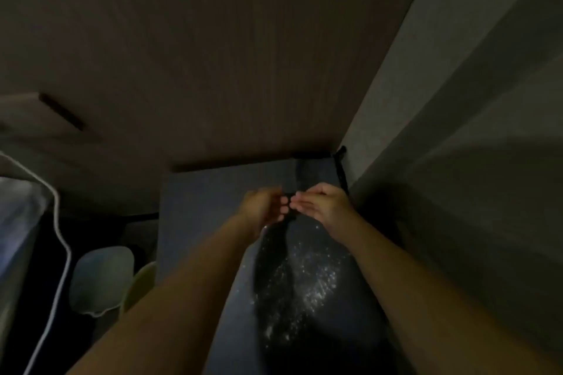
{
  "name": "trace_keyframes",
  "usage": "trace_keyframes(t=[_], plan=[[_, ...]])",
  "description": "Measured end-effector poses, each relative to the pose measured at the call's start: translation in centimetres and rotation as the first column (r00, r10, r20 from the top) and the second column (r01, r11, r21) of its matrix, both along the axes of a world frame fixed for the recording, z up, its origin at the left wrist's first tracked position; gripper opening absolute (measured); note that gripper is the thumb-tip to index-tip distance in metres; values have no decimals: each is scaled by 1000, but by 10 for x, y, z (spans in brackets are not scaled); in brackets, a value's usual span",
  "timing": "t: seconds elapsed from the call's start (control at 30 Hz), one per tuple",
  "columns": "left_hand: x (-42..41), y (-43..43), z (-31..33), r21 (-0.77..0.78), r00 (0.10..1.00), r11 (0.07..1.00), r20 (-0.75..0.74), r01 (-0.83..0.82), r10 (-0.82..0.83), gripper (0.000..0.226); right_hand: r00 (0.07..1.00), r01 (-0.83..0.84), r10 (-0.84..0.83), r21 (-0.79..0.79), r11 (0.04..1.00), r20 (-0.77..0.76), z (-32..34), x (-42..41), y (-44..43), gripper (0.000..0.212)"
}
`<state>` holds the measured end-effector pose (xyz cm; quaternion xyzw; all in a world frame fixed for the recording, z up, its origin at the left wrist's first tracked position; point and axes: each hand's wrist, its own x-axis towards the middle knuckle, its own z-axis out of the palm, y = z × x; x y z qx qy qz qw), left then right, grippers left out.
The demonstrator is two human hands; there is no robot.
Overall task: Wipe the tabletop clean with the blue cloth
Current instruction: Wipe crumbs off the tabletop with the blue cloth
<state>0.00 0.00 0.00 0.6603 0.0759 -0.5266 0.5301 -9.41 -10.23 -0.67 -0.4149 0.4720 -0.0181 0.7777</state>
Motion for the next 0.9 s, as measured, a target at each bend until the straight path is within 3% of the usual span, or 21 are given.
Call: trace_keyframes(t=[0.13, 0.23, 0.37, 0.53, 0.67, 0.77, 0.9], plan=[[-10, -15, -43, 96, 984, 993, 156, 70, -85, 22, 994, 87, -88, -16, 996, -65, -34, -1, -10, 11], [-10, -32, -66, 71, 988, 997, 157, 0, -11, 18, 988, 134, -137, -45, 990, -77, -50, -6, -18, 20], [-3, -56, -78, 66, 992, 995, 109, -76, 69, 19, 985, 147, -150, -35, 988, -90, -59, -8, -29, 11], [1, -63, -82, 170, 985, 985, 169, -9, -20, 23, 981, 146, -147, -11, 989, -129, -58, -5, -34, 14], [5, -67, -78, 164, 992, 986, 118, 29, -49, 24, 973, 132, -114, 79, 988, -201, -58, -3, -30, 36], [10, -71, -70, 103, 998, 994, 63, -28, 21, 7, 968, 184, -145, 183, 966, -207, -62, -2, -25, 47], [14, -72, -62, -69, 979, 986, -148, -152, 141, 13, 940, 337, -334, 364, 868, -74, -61, 4, -22, 36]])
